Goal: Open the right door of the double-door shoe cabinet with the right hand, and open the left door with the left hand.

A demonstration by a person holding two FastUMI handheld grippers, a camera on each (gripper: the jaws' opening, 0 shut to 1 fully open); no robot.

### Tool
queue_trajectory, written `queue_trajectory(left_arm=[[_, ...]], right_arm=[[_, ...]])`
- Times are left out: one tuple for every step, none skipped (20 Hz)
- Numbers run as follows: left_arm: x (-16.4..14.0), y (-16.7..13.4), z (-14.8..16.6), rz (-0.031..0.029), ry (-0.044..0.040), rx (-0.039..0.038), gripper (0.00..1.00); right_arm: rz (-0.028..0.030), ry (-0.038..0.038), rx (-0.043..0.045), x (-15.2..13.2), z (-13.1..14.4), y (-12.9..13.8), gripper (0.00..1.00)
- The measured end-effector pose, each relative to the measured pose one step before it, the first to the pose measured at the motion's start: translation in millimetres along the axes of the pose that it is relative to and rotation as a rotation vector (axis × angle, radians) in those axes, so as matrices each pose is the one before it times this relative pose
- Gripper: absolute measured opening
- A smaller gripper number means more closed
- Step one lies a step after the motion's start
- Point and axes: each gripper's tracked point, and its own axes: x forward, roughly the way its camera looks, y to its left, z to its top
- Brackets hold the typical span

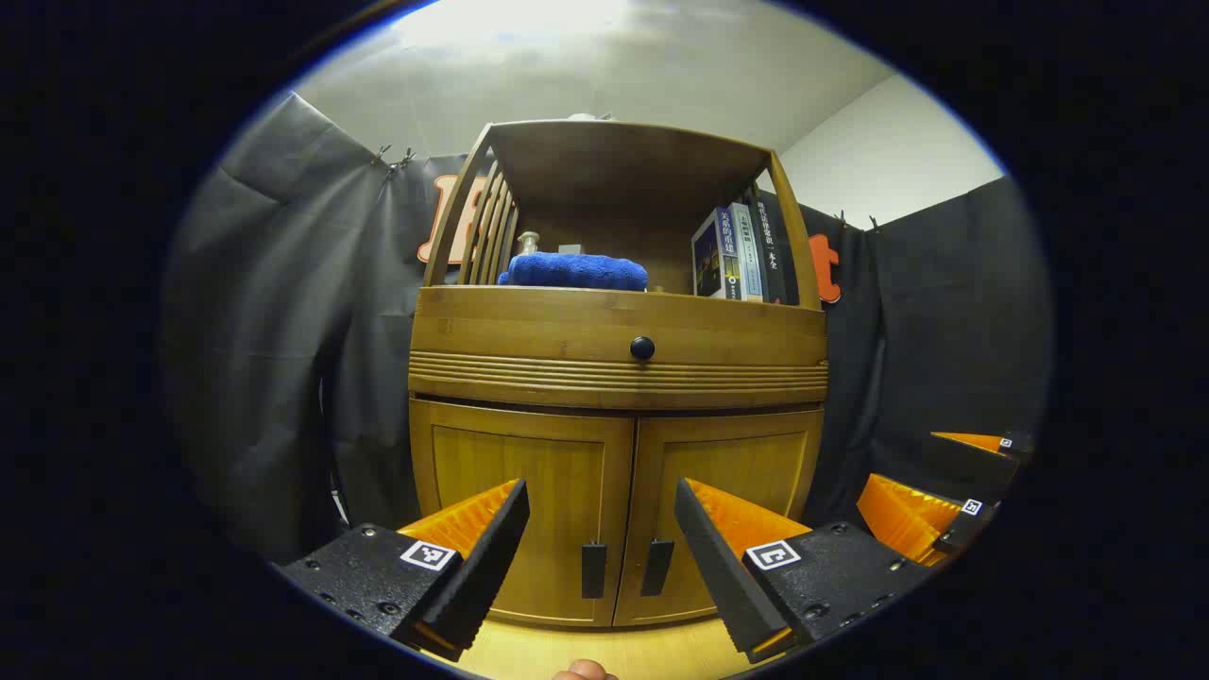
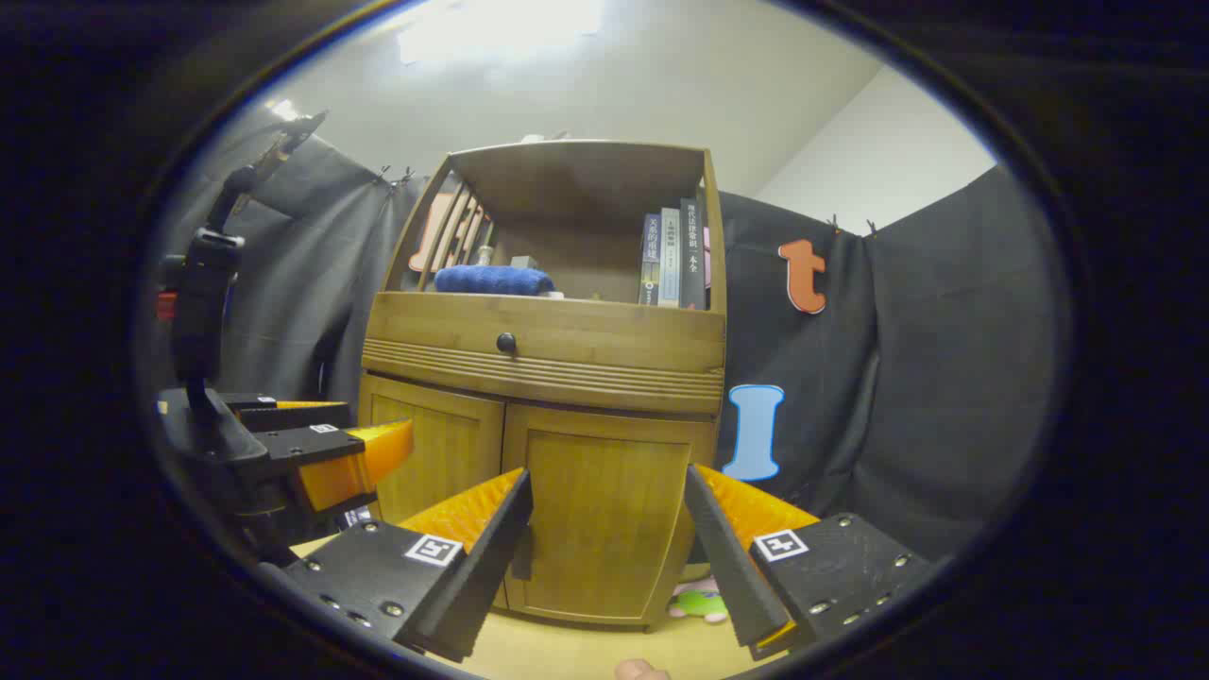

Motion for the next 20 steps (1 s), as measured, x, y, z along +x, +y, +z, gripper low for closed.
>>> queue_trajectory(left_arm=[[-2.9, 0.35, -1.11, 0.00326, 0.00395, -0.00295, 0.93], [-1.92, 0.33, 0.47, 0.00149, 0.00073, -0.00191, 0.93], [-1.76, 1.77, -0.74, 0.00386, 0.00179, 0.00076, 0.92], [-1.89, 2.24, 0.94, 0.00529, 0.00044, 0.00375, 0.93], [-2.23, 1.9, -0.18, 0.00415, 0.00097, 0.00651, 0.93], [-1.81, 2.17, 0.63, 0.00595, 0.00043, 0.0064, 0.96], [-1.04, 2.06, 0.04, 0.00486, 0.00078, 0.00372, 0.96], [-0.84, 1.37, 1.52, 0.00325, -0.00127, 0.00014, 0.93], [-0.65, 1.64, 0.59, 0.00285, -0.00196, -0.0013, 0.92], [-0.29, 0.43, 0.61, 0.00259, 0.0003, -0.00004, 0.93], [-1.3, 1.24, -0.45, 0.00332, -0.00001, -0.00075, 0.93], [-0.6, -0.02, 0.36, 0.00207, 0.00186, -0.00111, 0.93], [-0.82, 1.06, -1.21, 0.00157, 0.00193, -0.00168, 0.93], [-0.43, 0.44, -0.56, 0.00009, 0.00325, -0.00072, 0.93], [-0.45, -0.52, -1.18, 0.00011, 0.00192, 0.00057, 0.93], [-0.7, 0.18, -0.29, 0.00112, 0.00162, 0.00121, 0.93], [0.06, 0.69, -0.78, 0.00155, 0.00335, 0.00137, 0.93], [-0.32, -0.33, 0.24, 0.00063, 0.00165, -0.00031, 0.93], [-0.1, -0.08, -1.66, -0.00064, 0.00282, -0.00086, 0.92], [-0.09, -0.15, -0.04, -0.00029, 0.00169, -0.00145, 0.93]], right_arm=[[0.00489, -0.00115, 0.00496, -0.78, 0.47, 1.55, 0.96], [0.00608, -0.00243, 0.004, -1.18, 0.16, 2.6, 0.94], [0.00501, -0.0009, 0.00196, -0.3, 0.91, 1.97, 0.96], [0.00322, -0.00074, 0.00092, -0.84, -1.19, 1.57, 0.96], [0.00274, 0.00069, 0.00152, -0.81, -0.05, 1.14, 0.96], [0.00199, -0.00044, 0.00318, -0.5, 0.22, 0.98, 0.96], [0.00046, -0.00081, 0.00438, 0.09, 0.67, 1.41, 0.96], [0.00007, -0.00366, 0.0045, -0.81, 0.89, 0.95, 0.96], [-0.001, -0.00314, 0.00381, -0.64, 0.94, 0.44, 0.96], [-0.00015, -0.00107, 0.00262, -0.25, -0.02, -0.24, 0.96], [0.00095, 0.00113, 0.00092, 0.11, 0.3, 0.53, 0.96], [0.00011, 0.00208, -0.00044, -0.8, -1.47, 0.38, 0.96], [-0.00108, 0.00253, -0.00127, -0.16, -0.45, -0.4, 0.96], [-0.00049, 0.00369, -0.00127, -0.17, -1.32, -1.13, 0.96], [-0.0005, 0.00148, -0.00095, 0.09, -0.24, -0.02, 0.96], [0.00126, 0.00147, -0.00014, -0.4, -0.64, 0.34, 0.96], [0.002, 0.00159, 0.00049, 0.13, 0.02, 0.51, 0.96], [0.00092, 0.00012, -0.00024, -0.56, -0.68, 0.47, 0.96], [0.0013, 0.00165, -0.0004, 0.6, 0.03, 0.24, 0.96], [0.00282, 0.00079, 0.00036, 0.04, -1.32, 1.17, 0.96]])
